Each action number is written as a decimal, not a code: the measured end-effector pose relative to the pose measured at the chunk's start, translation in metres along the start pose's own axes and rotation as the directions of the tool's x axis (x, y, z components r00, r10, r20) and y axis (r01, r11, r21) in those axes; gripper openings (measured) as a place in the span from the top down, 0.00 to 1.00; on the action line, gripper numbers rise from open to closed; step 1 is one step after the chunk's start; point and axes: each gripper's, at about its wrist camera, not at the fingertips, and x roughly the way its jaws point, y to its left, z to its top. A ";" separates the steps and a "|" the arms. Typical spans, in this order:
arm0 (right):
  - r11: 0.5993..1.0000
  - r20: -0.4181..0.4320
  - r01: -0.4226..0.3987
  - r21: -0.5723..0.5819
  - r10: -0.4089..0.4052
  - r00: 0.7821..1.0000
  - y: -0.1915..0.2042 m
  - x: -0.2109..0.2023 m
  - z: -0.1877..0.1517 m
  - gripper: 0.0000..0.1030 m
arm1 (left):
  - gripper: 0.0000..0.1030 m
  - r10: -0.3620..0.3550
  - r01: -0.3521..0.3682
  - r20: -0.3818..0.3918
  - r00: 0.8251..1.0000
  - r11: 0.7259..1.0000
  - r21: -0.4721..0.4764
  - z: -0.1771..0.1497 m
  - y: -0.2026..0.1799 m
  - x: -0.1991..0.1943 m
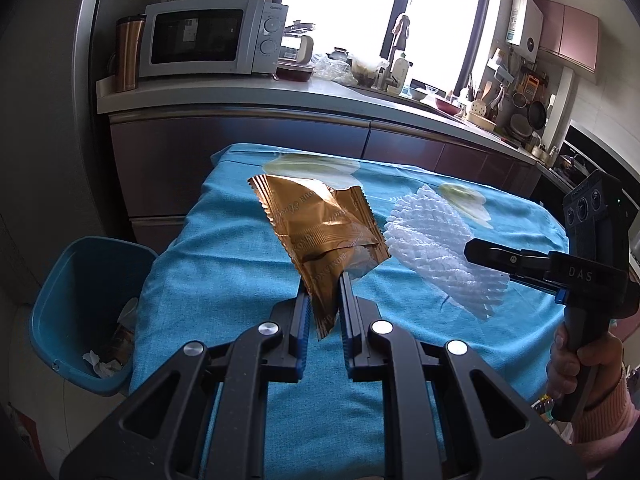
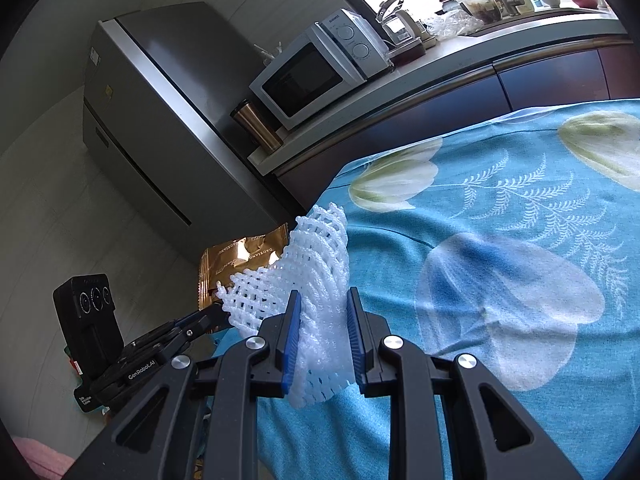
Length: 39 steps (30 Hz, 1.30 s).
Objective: Collect trash
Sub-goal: 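Lift the gold wrapper and foam net with both tools above the table, then carry the gold wrapper and foam net with both tools over the teal bin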
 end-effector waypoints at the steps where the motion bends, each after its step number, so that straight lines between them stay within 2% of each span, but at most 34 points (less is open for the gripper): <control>1: 1.000 -0.002 -0.003 0.000 0.003 1.000 0.001 0.001 0.000 0.79 | 0.87 0.003 -0.003 0.001 1.000 1.000 -0.001 0.000 0.001 -0.001; 39: 0.996 -0.071 -0.068 -0.064 0.063 0.995 0.030 0.036 0.001 0.79 | 0.87 0.094 -0.093 0.019 0.995 0.994 -0.064 -0.005 0.039 -0.020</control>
